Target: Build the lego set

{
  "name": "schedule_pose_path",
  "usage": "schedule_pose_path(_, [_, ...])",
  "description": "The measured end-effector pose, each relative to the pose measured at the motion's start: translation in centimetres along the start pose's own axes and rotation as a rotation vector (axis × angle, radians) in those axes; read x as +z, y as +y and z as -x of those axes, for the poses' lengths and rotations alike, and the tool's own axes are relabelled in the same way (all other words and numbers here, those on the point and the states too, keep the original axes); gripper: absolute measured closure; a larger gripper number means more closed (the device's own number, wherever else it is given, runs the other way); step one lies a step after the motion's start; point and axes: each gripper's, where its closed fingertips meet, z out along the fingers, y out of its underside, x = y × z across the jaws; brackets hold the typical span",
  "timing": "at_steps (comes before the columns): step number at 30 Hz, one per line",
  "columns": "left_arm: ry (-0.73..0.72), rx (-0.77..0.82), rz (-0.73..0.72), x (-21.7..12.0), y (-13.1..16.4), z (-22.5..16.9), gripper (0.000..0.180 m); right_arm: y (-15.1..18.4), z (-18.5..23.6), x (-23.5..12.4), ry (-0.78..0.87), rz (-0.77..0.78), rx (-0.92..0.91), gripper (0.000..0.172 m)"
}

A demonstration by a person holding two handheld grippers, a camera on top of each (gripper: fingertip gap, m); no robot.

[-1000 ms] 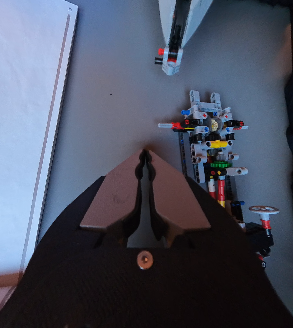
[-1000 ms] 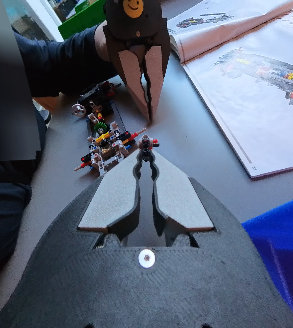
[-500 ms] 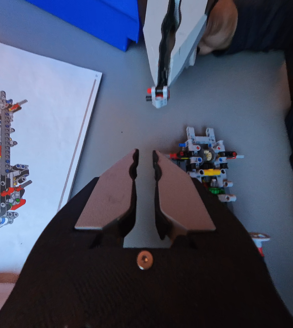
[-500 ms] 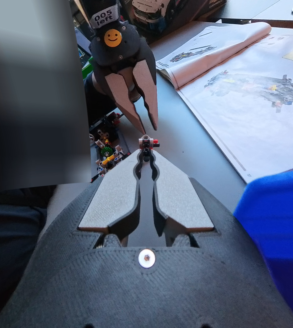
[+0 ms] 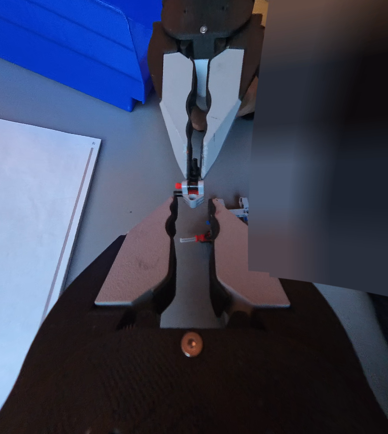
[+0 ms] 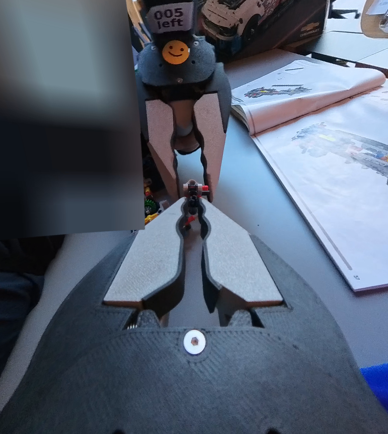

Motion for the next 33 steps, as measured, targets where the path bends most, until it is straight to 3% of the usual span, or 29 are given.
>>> schedule_pose_path(4, [-0.012, 0.027, 0.063, 0.8, 1.1, 0.0, 0.16, 0.5, -1.9, -0.3, 0.097, 0.034, 0.022, 0.165])
schedule_pose_path(7, [-0.004, 0.04, 0.111, 1.6, 2.2, 0.0, 0.159, 2.0, -2.6, 0.1, 0.127, 0.141, 0.037, 0.154])
schedule_pose_path(11, [0.019, 0.026, 0.142, 1.8, 2.9, 0.1, 0.159, 3.8, -3.8, 0.1, 0.223, 0.27, -0.025, 0.156])
schedule_pose_path(16, [-0.035, -0.009, 0.148, 0.2, 3.0, 1.5, 0.16, 3.8, -5.4, -3.2, 0.463, 0.284, -0.158, 0.152])
schedule_pose_path(22, [-0.059, -0.039, 0.15, -0.6, 3.0, 2.2, 0.161, 4.2, -0.3, -4.2, 0.334, 0.177, -0.048, 0.14])
schedule_pose_path(26, [-0.07, -0.024, 0.153, -0.9, 2.8, 2.1, 0.161, 6.8, 0.6, -3.4, 0.37, 0.307, -0.054, 0.145])
schedule_pose_path(33, [-0.073, -0.032, 0.155, -1.2, 3.0, 2.2, 0.162, 8.0, -0.9, -2.5, 0.497, 0.404, -0.145, 0.156])
